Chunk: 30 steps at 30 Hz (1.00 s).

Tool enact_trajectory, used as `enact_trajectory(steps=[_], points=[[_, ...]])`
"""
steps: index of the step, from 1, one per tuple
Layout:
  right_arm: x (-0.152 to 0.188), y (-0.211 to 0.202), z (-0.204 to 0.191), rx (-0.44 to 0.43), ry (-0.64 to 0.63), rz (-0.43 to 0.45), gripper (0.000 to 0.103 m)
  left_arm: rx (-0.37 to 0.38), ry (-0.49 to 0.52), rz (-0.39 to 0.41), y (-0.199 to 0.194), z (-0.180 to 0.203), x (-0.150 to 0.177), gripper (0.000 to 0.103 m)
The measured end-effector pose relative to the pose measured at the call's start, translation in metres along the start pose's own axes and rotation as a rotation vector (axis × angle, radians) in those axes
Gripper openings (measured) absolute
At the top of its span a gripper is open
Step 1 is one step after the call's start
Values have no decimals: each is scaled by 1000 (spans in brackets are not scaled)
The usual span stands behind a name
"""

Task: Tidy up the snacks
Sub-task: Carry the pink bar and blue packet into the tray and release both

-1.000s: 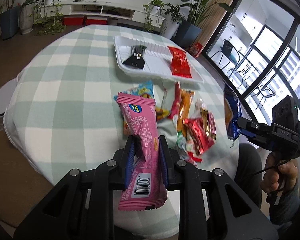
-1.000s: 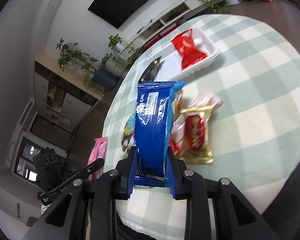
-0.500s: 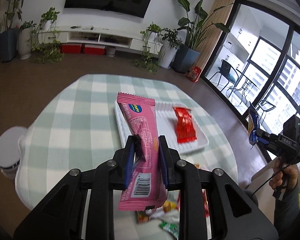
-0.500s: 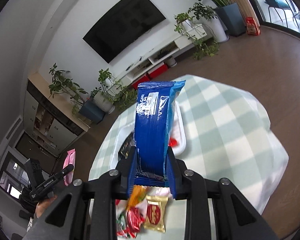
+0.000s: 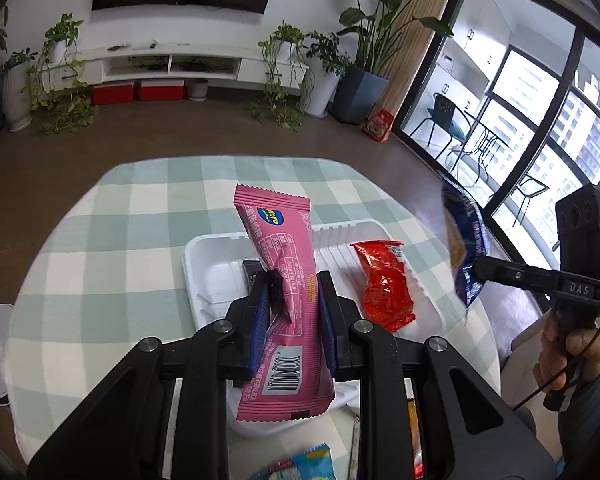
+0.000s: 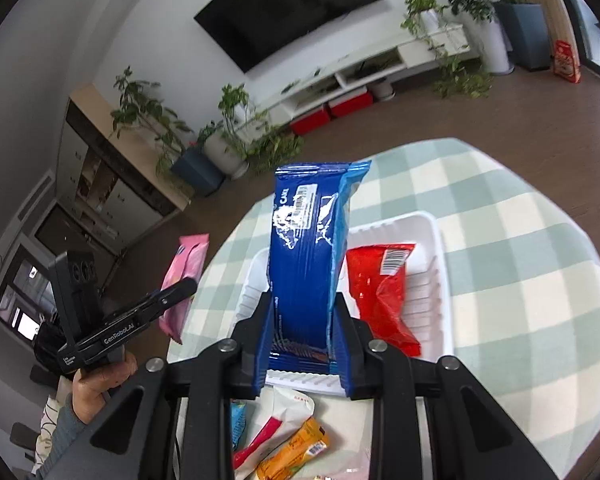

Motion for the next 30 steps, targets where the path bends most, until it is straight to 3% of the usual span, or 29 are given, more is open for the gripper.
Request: enact_trajectory(steps=[5,14,19,30], points=[[8,46,-10,11,-25,-89,30,5,-31,-38,39,-25,8,21],[26,99,-15,72,-91,-193,30,-1,-78,-81,72,-70,23,22],[28,113,-11,107,-106,-214,30,-1,-103,-104,86,-86,30,22],[35,126,-17,159,-174,-215,30,-24,-98,-106,86,-82,33,24]])
Point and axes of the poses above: each gripper's, at about its wrist camera, not at the fingertips, and y roughly the way its jaws point, z to its right, x to its underside, the point moved 9 cm from there along y, roughly the way its jaws point, and after that the axes turned 14 degrees about x, right-handed, at the moved point
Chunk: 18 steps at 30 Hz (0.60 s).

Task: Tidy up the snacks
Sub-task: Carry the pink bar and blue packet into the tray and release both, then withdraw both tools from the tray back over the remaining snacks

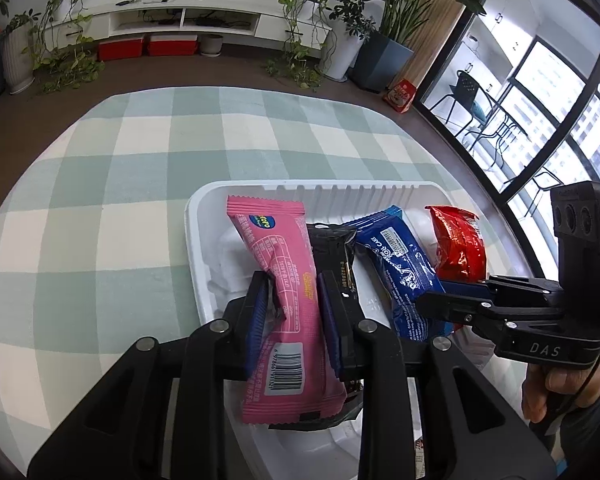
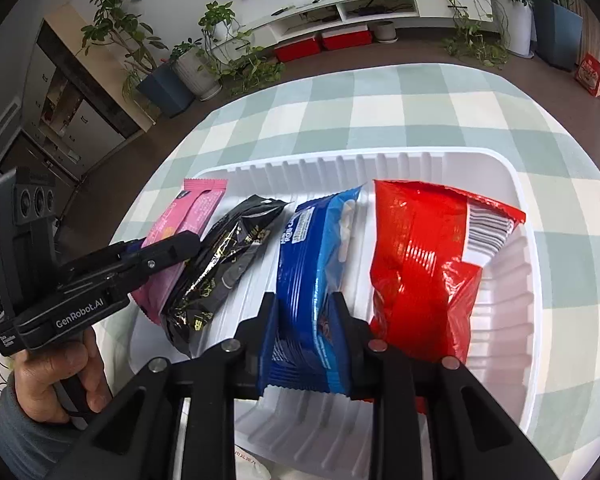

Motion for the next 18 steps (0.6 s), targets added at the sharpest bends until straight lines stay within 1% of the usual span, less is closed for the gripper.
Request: enact_trajectory(steps=[3,7,9,11,13,15,16,17,18], points=[[0,0,1,8,6,9,30,-15,-1,2,-2,1,2,28],[0,-8,1,28,1,27,30,-19,7,20,-8,4,1,29],[-2,-14,1,33,1,40,31,-17,7,30,-12,6,0,32],[-3,-23,2,41,1,57,33,-9,13,44,-17,11,0,53],[-4,-35,-1,41,-6,79,35,-9,27,51,-23,16,0,56],[-6,-54,-4,44,-18,117,43,-18,40,52,-31,20,3,56],[-6,-64,-5,42,-24,137,52,-21,43,59,-36,23,4,56],[-6,-77,-6,35,-27,160,61,-21,47,72,-44,27,6,58],[-5,-87,-7,26,-27,178,66,-21,52,86,-53,31,8,62]])
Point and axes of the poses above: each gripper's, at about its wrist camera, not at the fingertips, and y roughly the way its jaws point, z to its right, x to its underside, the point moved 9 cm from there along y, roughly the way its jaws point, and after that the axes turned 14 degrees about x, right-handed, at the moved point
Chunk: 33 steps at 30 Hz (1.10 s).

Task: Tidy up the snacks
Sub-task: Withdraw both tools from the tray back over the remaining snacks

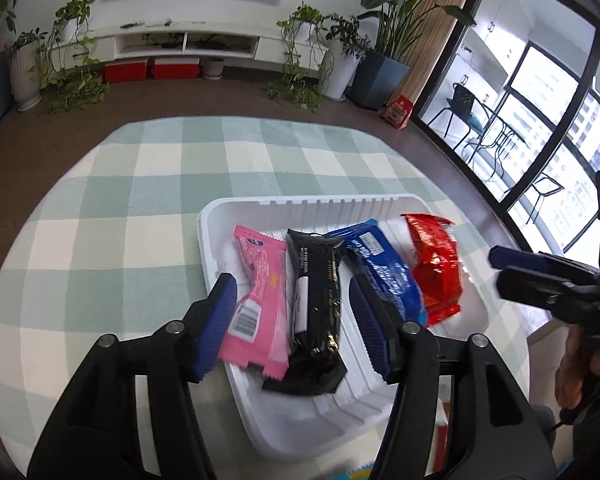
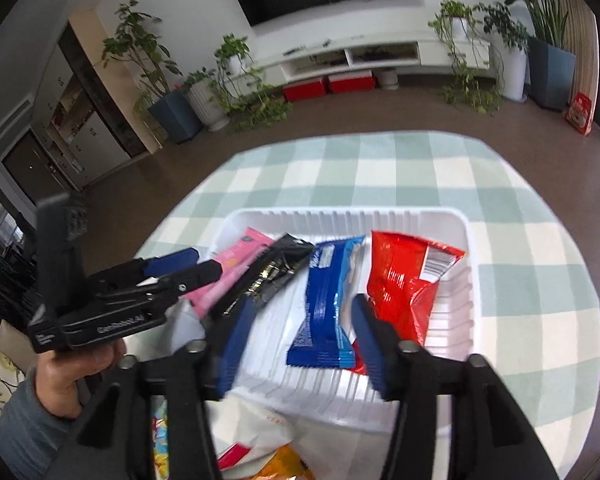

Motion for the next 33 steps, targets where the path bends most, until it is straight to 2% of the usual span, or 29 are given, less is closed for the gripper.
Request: enact_trajectory(steps=[2,3,5,6,8,11,15,16,19,21,23,26,28,33], points=[[0,-25,3,-32,15,38,77,-1,22,32,-20,13,4,78],[2,-35,5,-51,29,47,80,-2,40,46,-30,21,7,81],[6,-56,13,-88,72,67,88,-5,63,71,-48,36,16,98],[10,-66,19,-103,100,78,90,0,68,85,-58,45,23,102],[18,-81,30,-127,153,95,98,9,70,87,-70,57,37,103],[35,-98,48,-139,235,113,103,-46,61,66,-87,65,65,103],[67,-113,75,-158,359,113,103,-83,123,214,-128,84,94,103],[77,-117,82,-167,392,113,103,-88,119,213,-134,88,104,103],[112,-122,97,-210,527,95,103,-99,37,99,-139,90,135,103],[133,-120,101,-228,595,70,103,-83,-7,133,-150,95,151,103],[156,-118,94,-246,613,31,103,-58,-40,140,-154,98,167,103],[182,-118,82,-246,597,-9,103,-68,-59,86,-148,104,193,103],[195,-123,75,-259,594,-7,103,-74,-51,62,-146,109,209,103],[210,-130,65,-247,567,7,103,-82,-63,63,-146,115,227,103]])
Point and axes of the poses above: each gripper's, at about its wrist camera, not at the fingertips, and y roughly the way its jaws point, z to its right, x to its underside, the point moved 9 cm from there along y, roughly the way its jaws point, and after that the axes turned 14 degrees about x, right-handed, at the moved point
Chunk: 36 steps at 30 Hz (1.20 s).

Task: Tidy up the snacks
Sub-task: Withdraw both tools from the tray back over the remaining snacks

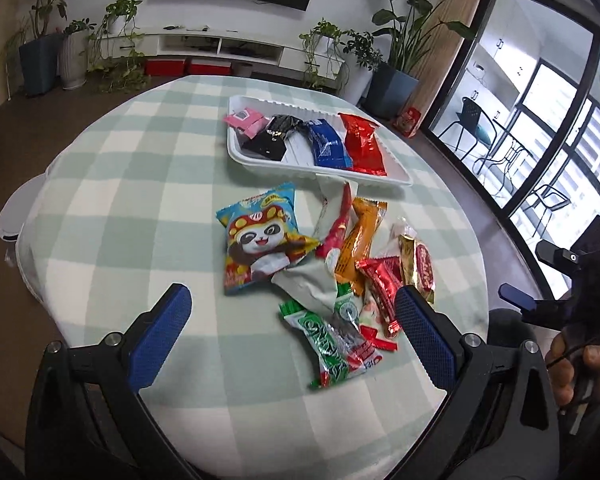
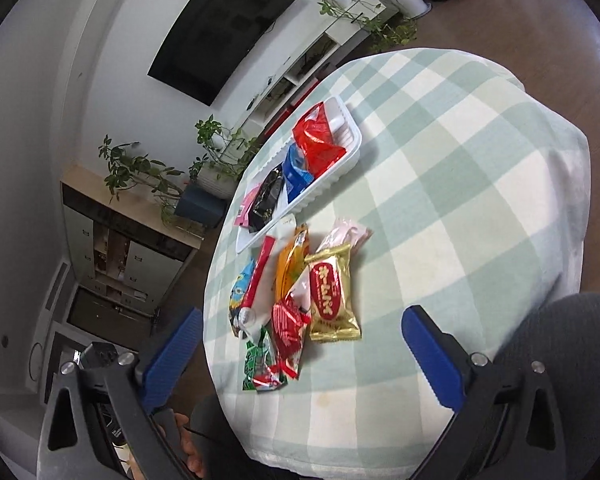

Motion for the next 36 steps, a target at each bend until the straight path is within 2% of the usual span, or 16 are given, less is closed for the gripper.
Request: enact_trajectory(steps=[2,4,10,13,17,21,25,29,33,34,36], points=[[7,-2,-3,22,-29,4,103,-32,0,-10,-1,-1,3,103],[16,-5,-5,60,-68,11,102,-30,-7,-1,-3,2,4,103],[45,-14,-15,108,-139,4,101,39,11,4,-6,18,5,103],[58,-14,-22,113,-183,1,101,47,-2,-7,-5,18,6,103],[65,-8,-28,121,-222,-7,101,12,6,-14,-6,15,-2,103],[65,-4,-29,109,-216,-4,101,-67,53,-48,2,11,-23,102],[66,2,-28,117,-219,-11,101,-116,21,-73,20,-11,-45,102],[64,11,-23,130,-204,-38,101,-113,-5,-143,49,-29,-54,101],[56,18,-16,146,-190,-40,101,-133,18,-193,72,-38,-61,101],[55,21,-13,150,-181,-46,101,-138,21,-209,77,-40,-59,97],[54,25,-10,156,-173,-59,101,-139,20,-230,87,-45,-56,83]])
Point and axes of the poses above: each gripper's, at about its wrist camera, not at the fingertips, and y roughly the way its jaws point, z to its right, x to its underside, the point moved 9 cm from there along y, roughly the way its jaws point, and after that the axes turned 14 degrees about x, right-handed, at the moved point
